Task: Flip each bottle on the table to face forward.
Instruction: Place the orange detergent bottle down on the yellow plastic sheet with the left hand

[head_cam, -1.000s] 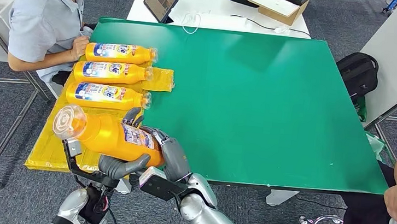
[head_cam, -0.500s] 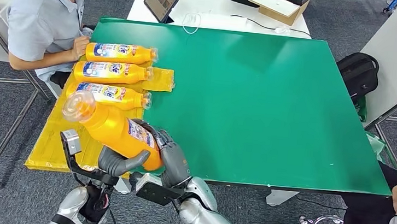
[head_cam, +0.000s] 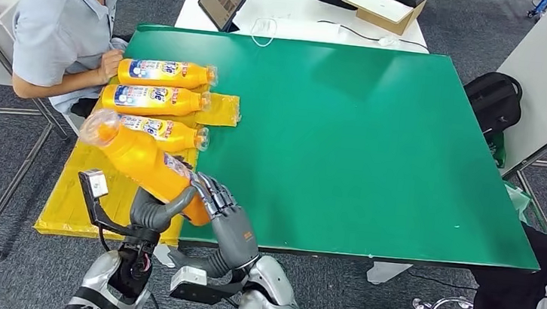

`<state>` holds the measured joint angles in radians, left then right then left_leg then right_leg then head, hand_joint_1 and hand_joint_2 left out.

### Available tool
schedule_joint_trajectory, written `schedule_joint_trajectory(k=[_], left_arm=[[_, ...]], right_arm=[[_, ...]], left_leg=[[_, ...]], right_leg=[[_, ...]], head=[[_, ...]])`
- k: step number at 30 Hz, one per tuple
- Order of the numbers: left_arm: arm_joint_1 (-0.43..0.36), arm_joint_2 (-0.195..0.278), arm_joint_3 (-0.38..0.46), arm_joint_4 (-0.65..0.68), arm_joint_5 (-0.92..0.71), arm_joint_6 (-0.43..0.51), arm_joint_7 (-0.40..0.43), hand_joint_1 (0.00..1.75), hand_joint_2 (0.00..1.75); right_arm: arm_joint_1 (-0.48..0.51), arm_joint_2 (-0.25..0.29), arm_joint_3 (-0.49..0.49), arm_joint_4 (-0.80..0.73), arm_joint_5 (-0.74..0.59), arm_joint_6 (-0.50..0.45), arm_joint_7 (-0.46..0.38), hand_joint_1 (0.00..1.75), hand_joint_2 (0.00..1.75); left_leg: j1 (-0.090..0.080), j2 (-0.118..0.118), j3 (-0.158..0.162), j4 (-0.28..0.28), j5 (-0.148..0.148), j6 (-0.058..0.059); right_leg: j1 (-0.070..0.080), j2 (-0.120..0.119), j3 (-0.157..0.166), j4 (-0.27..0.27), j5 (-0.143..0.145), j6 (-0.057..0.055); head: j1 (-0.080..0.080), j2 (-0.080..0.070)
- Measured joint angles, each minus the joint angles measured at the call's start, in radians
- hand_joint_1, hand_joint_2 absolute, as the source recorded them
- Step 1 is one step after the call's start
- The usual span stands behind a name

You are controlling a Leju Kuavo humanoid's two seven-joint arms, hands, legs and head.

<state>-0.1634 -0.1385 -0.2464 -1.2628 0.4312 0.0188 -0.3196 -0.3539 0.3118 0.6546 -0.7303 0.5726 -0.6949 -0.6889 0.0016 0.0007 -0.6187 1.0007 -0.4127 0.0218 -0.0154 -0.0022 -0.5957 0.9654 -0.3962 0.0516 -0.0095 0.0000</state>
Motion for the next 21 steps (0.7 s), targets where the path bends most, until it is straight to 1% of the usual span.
schedule_joint_trajectory(k=[3,6,9,11,14,16,21], left_arm=[[-0.028,0.001,0.007,0.054,-0.068,0.065,-0.012,1.75,1.75],[-0.073,0.007,0.012,0.141,-0.212,0.166,-0.056,1.75,1.75],[-0.109,0.02,0.012,0.196,-0.392,0.236,-0.094,1.75,1.75],[-0.134,0.035,0.008,0.222,-0.527,0.264,-0.085,1.75,1.75],[-0.181,0.062,0.001,0.267,-0.704,0.268,-0.05,1.75,1.75],[-0.216,0.082,0.0,0.306,-0.776,0.26,-0.035,1.75,1.75],[-0.304,0.118,0.02,0.411,-0.813,0.212,-0.033,1.75,1.75]], right_arm=[[0.026,0.002,-0.03,-0.035,0.088,-0.003,0.012,0.0,0.0],[0.046,0.011,-0.036,-0.083,0.138,-0.003,-0.01,0.0,0.0],[0.054,0.009,-0.034,-0.128,0.102,-0.003,-0.01,0.0,0.0],[0.06,0.005,-0.033,-0.161,0.064,-0.003,-0.01,0.0,0.0],[0.074,-0.004,-0.033,-0.215,0.005,-0.003,-0.01,0.0,0.0],[0.087,-0.011,-0.033,-0.248,-0.025,-0.003,-0.01,0.0,0.0],[0.113,-0.028,-0.033,-0.308,-0.09,-0.003,-0.01,0.0,0.0]], left_leg=[[0.0,-0.001,0.0,0.0,0.0,0.0],[0.0,0.0,0.0,0.0,0.0,0.0],[0.0,0.0,-0.001,0.0,0.001,-0.001],[0.0,0.0,-0.001,0.0,0.002,-0.001],[0.0,0.0,-0.001,0.0,0.002,-0.001],[0.0,0.0,-0.001,0.0,0.002,-0.001],[0.001,0.0,-0.001,0.0,0.002,-0.001]], right_leg=[[0.0,-0.001,0.0,0.0,0.0,0.0],[0.0,0.0,-0.001,0.0,0.0,0.0],[0.0,-0.001,-0.001,0.0,0.0,0.0],[0.0,-0.001,-0.001,0.0,0.001,0.0],[0.0,-0.001,-0.001,0.0,0.001,0.0],[0.0,-0.001,-0.001,0.001,0.001,0.0],[0.0,-0.001,-0.001,0.001,0.001,0.0]], head=[[0.001,0.0],[-0.001,0.0],[-0.001,0.0],[-0.001,0.0],[-0.001,0.0],[-0.001,0.0],[-0.001,0.0]])
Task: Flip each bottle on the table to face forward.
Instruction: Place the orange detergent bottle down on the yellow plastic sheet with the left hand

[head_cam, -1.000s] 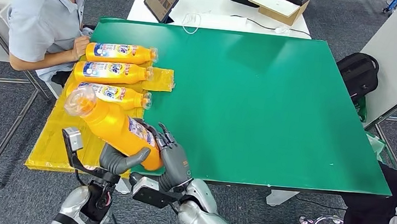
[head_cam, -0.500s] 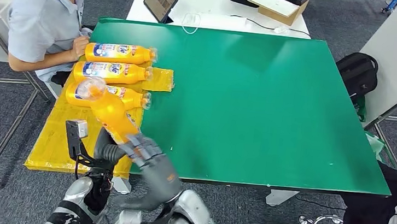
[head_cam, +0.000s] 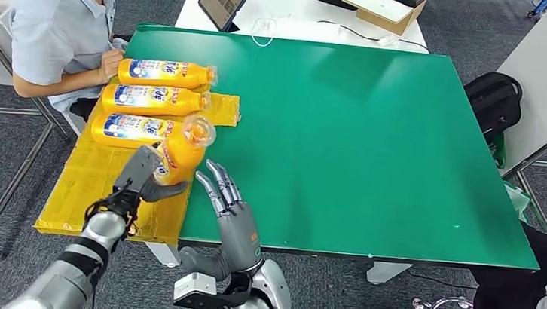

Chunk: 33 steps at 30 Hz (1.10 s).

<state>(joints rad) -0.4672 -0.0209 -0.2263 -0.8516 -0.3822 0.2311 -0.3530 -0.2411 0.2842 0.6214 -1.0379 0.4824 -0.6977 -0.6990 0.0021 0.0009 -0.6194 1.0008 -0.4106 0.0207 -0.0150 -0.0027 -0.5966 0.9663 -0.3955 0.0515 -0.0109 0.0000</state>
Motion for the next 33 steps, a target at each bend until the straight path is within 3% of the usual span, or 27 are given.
schedule_joint_trajectory(k=[11,17,27,31,33], left_arm=[[-0.094,0.032,0.008,0.115,-0.194,0.097,0.039,1.75,1.75],[-0.169,0.062,-0.02,0.228,-0.428,0.15,0.173,1.75,1.75],[-0.233,0.123,-0.085,0.344,-0.588,-0.01,0.204,1.75,1.75],[-0.237,0.133,-0.098,0.357,-0.595,-0.045,0.194,1.54,1.75],[-0.239,0.136,-0.101,0.361,-0.596,-0.06,0.181,1.52,1.75]], right_arm=[[0.004,-0.024,0.009,-0.032,-0.065,0.0,0.0,0.0,0.0],[0.001,-0.032,0.032,-0.037,-0.095,0.0,0.0,0.0,0.0],[-0.007,-0.053,0.059,-0.04,-0.147,0.012,0.0,0.0,0.0],[-0.01,-0.058,0.064,-0.042,-0.161,0.029,0.0,0.0,0.0],[-0.011,-0.06,0.066,-0.042,-0.167,0.033,0.0,0.0,0.0]], left_leg=[[0.0,0.0,0.0,0.0,0.0,0.0],[0.0,0.0,0.0,0.0,0.0,0.0],[0.0,0.0,0.001,0.0,0.0,0.0],[0.0,0.001,0.003,0.0,0.0,0.0],[0.0,0.001,0.004,0.0,0.0,0.0]], right_leg=[[0.0,0.0,0.0,0.0,0.0,0.0],[0.0,0.0,0.0,0.0,0.0,0.0],[0.0,0.0,0.001,0.001,0.0,0.0],[0.0,0.0,0.002,0.001,0.0,0.0],[0.0,0.0,0.003,0.001,0.0,0.0]], head=[[0.0,0.0],[0.0,0.0],[0.0,0.0],[0.0,0.0],[0.0,0.0]])
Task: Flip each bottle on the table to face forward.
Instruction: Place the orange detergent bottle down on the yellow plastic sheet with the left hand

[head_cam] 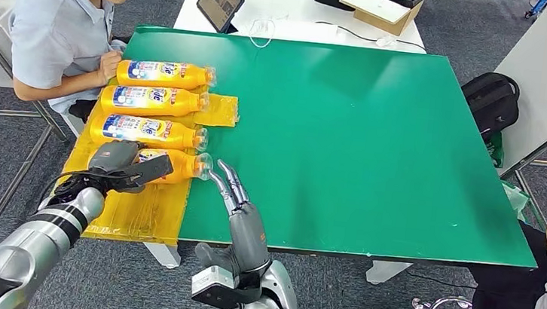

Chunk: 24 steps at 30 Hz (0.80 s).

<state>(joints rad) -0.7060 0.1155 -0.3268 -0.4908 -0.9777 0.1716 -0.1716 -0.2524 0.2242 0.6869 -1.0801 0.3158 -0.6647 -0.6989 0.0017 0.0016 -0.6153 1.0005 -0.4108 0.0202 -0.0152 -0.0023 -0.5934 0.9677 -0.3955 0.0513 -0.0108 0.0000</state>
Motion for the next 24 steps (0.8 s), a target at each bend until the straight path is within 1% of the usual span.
schedule_joint_trajectory(k=[1,2,4,5,6,7,11,19,22,24], left_arm=[[-0.001,0.002,-0.001,0.001,0.001,-0.006,-0.007,1.45,1.75],[-0.001,0.003,-0.003,0.002,0.002,-0.009,-0.012,1.18,1.75],[-0.002,0.005,-0.007,0.004,0.003,-0.013,-0.016,0.45,1.75],[-0.002,0.005,-0.008,0.004,0.004,-0.016,-0.018,0.14,1.75],[-0.002,0.006,-0.008,0.005,0.005,-0.02,-0.024,0.03,1.75],[-0.002,0.006,-0.008,0.005,0.008,-0.029,-0.032,0.0,1.75],[0.004,0.009,-0.012,0.006,0.018,-0.08,-0.068,0.0,1.75],[-0.004,0.01,-0.034,0.004,0.04,-0.162,-0.111,0.0,1.75],[-0.004,0.012,-0.033,-0.004,0.093,-0.185,-0.155,0.0,1.75],[0.01,0.013,-0.027,-0.02,0.154,-0.197,-0.202,0.0,1.75]], right_arm=[[0.0,-0.001,0.001,0.0,-0.002,0.001,0.0,0.0,0.0],[0.0,-0.003,0.002,-0.001,-0.004,0.002,0.0,0.0,0.0],[-0.001,-0.005,0.003,-0.001,-0.006,0.002,0.0,0.0,0.0],[-0.001,-0.006,0.003,-0.001,-0.007,0.003,0.0,0.0,0.0],[-0.001,-0.006,0.003,-0.001,-0.009,0.003,0.0,0.0,0.0],[-0.001,-0.007,0.003,-0.001,-0.011,0.004,0.0,0.0,0.0],[-0.005,-0.009,0.007,-0.001,-0.021,0.006,0.0,0.0,0.0],[-0.015,-0.021,0.02,-0.008,-0.057,-0.002,0.0,0.0,0.0],[-0.016,-0.027,0.022,-0.016,-0.065,-0.007,0.0,0.0,0.0],[-0.016,-0.03,0.024,-0.021,-0.068,-0.009,0.0,0.0,0.0]], left_leg=[[0.0,0.0,0.001,0.0,0.0,0.0],[0.0,0.0,0.001,0.0,0.0,0.0],[0.0,0.0,0.001,0.0,0.0,0.0],[0.0,0.0,0.001,0.0,0.0,0.0],[0.0,0.0,0.001,0.0,0.0,0.0],[0.0,0.0,0.001,0.0,0.0,0.0],[0.0,0.0,0.001,0.0,0.0,0.0],[0.0,-0.002,0.002,0.0,0.0,0.0],[0.0,-0.002,0.003,0.0,0.001,0.0],[0.0,-0.002,0.003,0.0,0.001,0.0]], right_leg=[[0.0,0.0,0.0,0.0,0.0,0.0],[0.0,0.0,0.001,0.001,0.0,0.0],[0.0,0.0,0.001,0.001,0.0,0.0],[0.0,0.0,0.001,0.002,0.0,0.0],[0.0,0.0,0.001,0.002,0.0,0.0],[0.0,0.0,0.001,0.002,0.0,0.0],[0.0,0.0,0.001,0.002,0.0,0.0],[0.0,-0.001,0.003,0.002,0.0,0.0],[-0.001,-0.001,0.003,0.002,0.0,0.0],[-0.001,-0.001,0.003,0.002,0.0,0.0]], head=[[0.0,0.0],[0.0,0.0],[0.0,0.0],[0.0,0.0],[0.0,0.0],[0.0,0.0],[0.0,0.0],[0.0,0.0],[0.0,0.0],[0.0,0.0]])
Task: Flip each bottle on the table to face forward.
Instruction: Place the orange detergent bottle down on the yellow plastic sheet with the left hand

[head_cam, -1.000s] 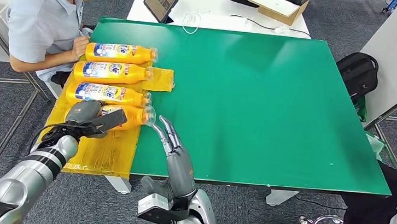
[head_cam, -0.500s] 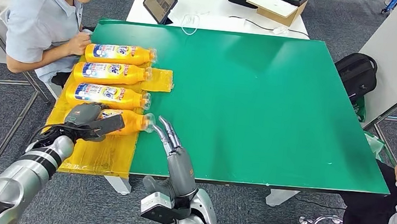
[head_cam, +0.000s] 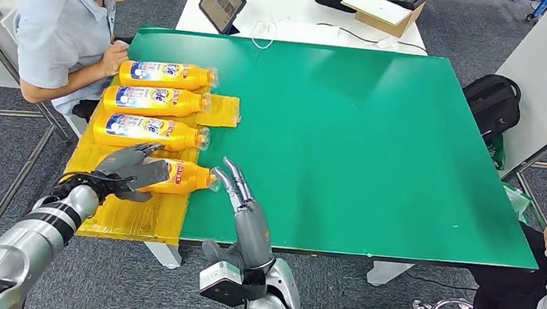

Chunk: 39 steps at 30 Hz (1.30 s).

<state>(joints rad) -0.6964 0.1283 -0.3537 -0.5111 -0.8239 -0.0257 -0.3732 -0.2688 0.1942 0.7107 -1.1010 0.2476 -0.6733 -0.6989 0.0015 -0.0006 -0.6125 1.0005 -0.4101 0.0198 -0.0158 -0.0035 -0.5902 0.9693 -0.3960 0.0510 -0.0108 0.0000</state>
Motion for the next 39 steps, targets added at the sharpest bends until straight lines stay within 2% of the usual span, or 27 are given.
schedule_joint_trajectory(k=[7,13,19,22,26,33,39], left_arm=[[0.135,-0.014,0.093,-0.165,0.341,-0.098,-0.142,0.0,1.75],[0.246,-0.034,0.175,-0.326,0.506,-0.115,-0.177,0.0,1.75],[0.311,-0.061,0.227,-0.466,0.604,-0.085,-0.205,0.0,1.75],[0.341,-0.083,0.244,-0.531,0.675,-0.09,-0.209,0.0,1.75],[0.407,-0.126,0.256,-0.646,0.794,-0.1,-0.186,0.0,1.75],[0.592,-0.204,0.256,-0.893,0.923,-0.043,-0.14,0.0,1.75],[0.656,-0.233,0.255,-0.986,0.931,-0.028,-0.135,0.0,1.75]], right_arm=[[-0.001,-0.012,0.017,-0.003,-0.008,-0.012,0.0,0.0,0.0],[-0.001,-0.018,0.023,-0.003,0.011,-0.02,0.0,0.0,0.0],[0.003,-0.02,0.021,-0.01,0.038,-0.02,0.0,0.0,0.0],[0.025,-0.02,0.007,-0.063,0.041,-0.021,0.0,0.0,0.0],[0.102,-0.006,-0.073,-0.203,0.044,-0.022,0.0,0.0,0.0],[0.273,0.049,-0.318,-0.417,0.17,-0.024,0.0,0.0,0.0],[0.333,0.07,-0.411,-0.493,0.187,-0.024,0.0,0.0,0.0]], left_leg=[[0.0,0.001,-0.002,0.0,0.0,0.0],[0.0,0.001,-0.004,0.0,0.0,0.0],[0.0,0.001,-0.004,0.0,0.0,0.0],[0.0,0.001,-0.005,0.0,0.0,0.0],[0.0,0.0,-0.006,0.0,-0.001,0.0],[-0.001,0.0,-0.007,0.0,-0.003,0.001],[-0.001,0.0,-0.006,0.0,-0.003,0.001]], right_leg=[[-0.001,0.0,-0.002,0.0,0.0,0.0],[0.0,0.001,-0.005,0.0,0.0,0.0],[0.0,0.001,-0.006,0.0,0.0,0.0],[0.0,0.0,-0.006,0.0,0.0,0.0],[-0.001,0.0,-0.006,0.0,0.0,0.0],[-0.001,0.0,-0.008,-0.001,-0.002,0.0],[-0.001,0.0,-0.007,-0.001,-0.001,0.0]], head=[[0.0,0.0],[0.0,0.0],[0.0,0.0],[0.0,0.0],[0.0,0.0],[0.0,0.0],[0.0,0.0]])
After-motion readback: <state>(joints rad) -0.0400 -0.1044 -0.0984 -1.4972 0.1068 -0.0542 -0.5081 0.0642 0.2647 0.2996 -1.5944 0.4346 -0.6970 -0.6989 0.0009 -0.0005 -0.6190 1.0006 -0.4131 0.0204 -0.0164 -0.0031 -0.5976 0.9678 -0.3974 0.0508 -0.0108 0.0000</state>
